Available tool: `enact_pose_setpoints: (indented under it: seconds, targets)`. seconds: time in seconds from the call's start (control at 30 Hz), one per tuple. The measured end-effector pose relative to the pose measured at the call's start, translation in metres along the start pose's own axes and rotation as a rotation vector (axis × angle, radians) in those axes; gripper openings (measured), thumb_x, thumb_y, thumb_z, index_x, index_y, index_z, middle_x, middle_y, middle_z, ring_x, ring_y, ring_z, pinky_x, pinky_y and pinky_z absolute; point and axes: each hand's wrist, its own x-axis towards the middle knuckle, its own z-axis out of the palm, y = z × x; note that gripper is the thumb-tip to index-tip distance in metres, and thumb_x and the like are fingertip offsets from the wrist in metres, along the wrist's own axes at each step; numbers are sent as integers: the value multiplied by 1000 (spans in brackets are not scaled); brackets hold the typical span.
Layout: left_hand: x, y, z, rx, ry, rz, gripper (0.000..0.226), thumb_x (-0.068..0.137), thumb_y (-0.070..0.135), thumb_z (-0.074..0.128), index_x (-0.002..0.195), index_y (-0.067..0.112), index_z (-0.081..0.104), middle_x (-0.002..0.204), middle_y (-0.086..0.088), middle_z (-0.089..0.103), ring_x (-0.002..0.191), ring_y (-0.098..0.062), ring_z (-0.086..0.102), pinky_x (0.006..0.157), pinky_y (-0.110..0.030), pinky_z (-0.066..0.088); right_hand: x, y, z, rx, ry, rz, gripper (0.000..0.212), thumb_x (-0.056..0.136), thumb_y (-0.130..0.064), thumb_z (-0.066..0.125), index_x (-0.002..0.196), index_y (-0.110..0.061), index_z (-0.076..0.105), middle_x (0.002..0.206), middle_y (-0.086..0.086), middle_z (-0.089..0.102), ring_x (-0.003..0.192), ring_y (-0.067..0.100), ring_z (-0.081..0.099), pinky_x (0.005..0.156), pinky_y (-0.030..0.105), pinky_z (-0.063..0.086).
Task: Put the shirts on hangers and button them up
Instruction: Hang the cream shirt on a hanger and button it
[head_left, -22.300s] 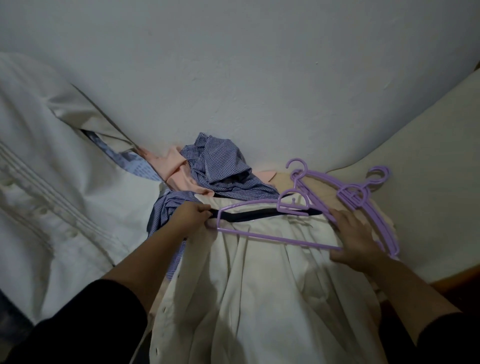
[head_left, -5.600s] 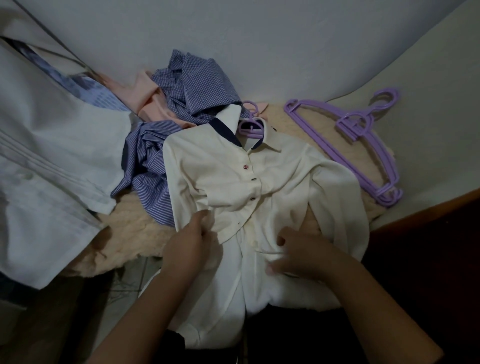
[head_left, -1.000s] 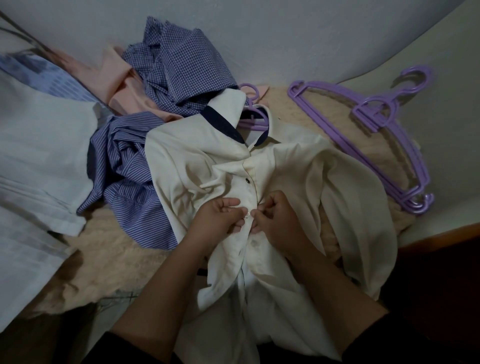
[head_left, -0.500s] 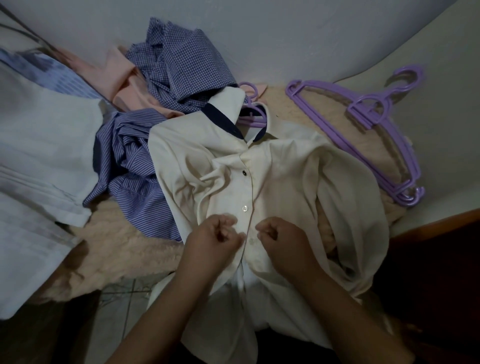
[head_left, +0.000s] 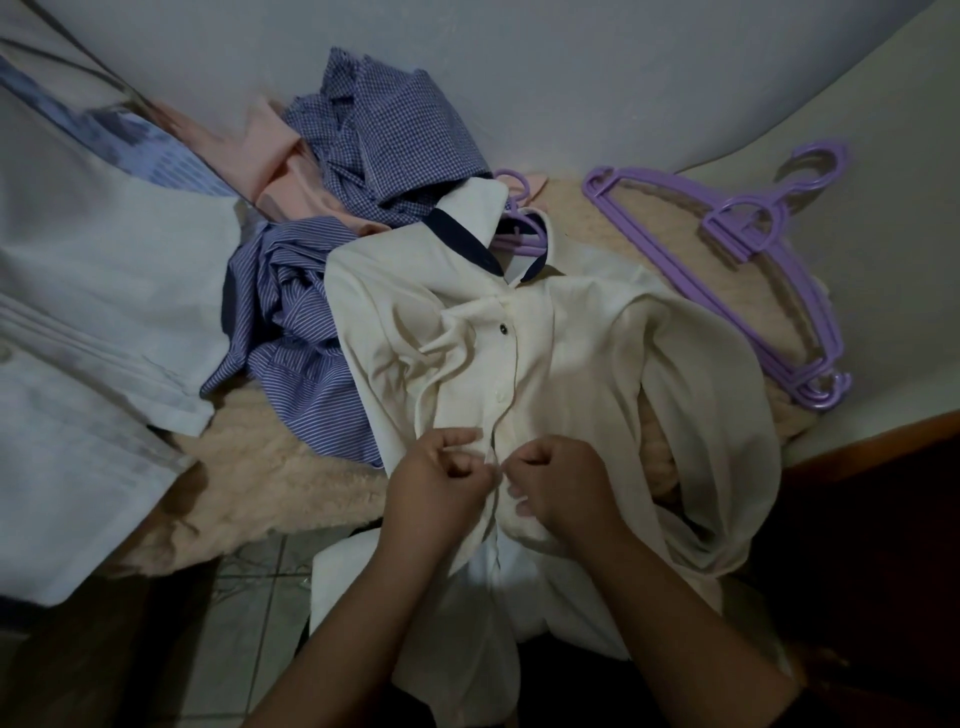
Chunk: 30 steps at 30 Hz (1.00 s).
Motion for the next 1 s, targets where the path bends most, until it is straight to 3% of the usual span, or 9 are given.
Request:
enact_pose_setpoints:
  seconds: [0.17,0.27,0.37,0.5,0.63,0.77,1.0]
  targets:
    - [10,15,1,-345,1,-104,26,81,11,73,104,18,62,70,1,70,68,-13,65,71,-30,53,7,-10,-11,111,48,-57,13,79,-9,67,68,-16,68,65,3,68,65,17,65,67,29,53]
    - [16,18,4,-380,-39,-106,25,82,7,72,104,16,61,61,6,67,65,-11,65,70,-28,53,10,-14,-15,221,-5,-16,11,80,-5,66,73,-12,70,63,2,68,62,14,66,63,23,51]
    - [21,15,6,-381,-67,-109,26,81,6,72,103,15,62,68,0,71,72,-18,69,75,-34,54,13,-17,-19,300,-62,32,19,82,-2,63,69,-15,68,61,4,68,62,16,66,65,25,54]
    - [20,10,7,-316,-68,-100,26,80,9,73,103,16,62,74,-4,73,74,-20,68,77,-38,55,15,-19,-22,271,-126,59,17,85,-1,62,72,-11,66,60,5,64,52,12,61,53,19,50]
    - [20,6,6,-280,-74,-88,24,82,11,72,103,19,63,77,-6,74,77,-25,70,75,-39,55,15,-20,-23,273,-172,71,17,86,1,60,73,-9,64,61,8,62,53,15,58,50,21,50]
    - [21,5,6,-246,-84,-55,19,87,12,67,105,18,63,76,-10,73,68,-26,64,63,-33,50,18,-19,-19,261,-185,80,19,87,2,58,72,-9,62,63,8,61,55,16,59,54,24,52]
    - [23,-2,10,-298,-134,-33,35,80,-2,70,107,14,56,82,-4,74,79,-15,69,77,-29,54,18,-10,-14,228,-140,54,19,87,0,56,73,-11,61,64,8,64,55,16,62,59,27,55]
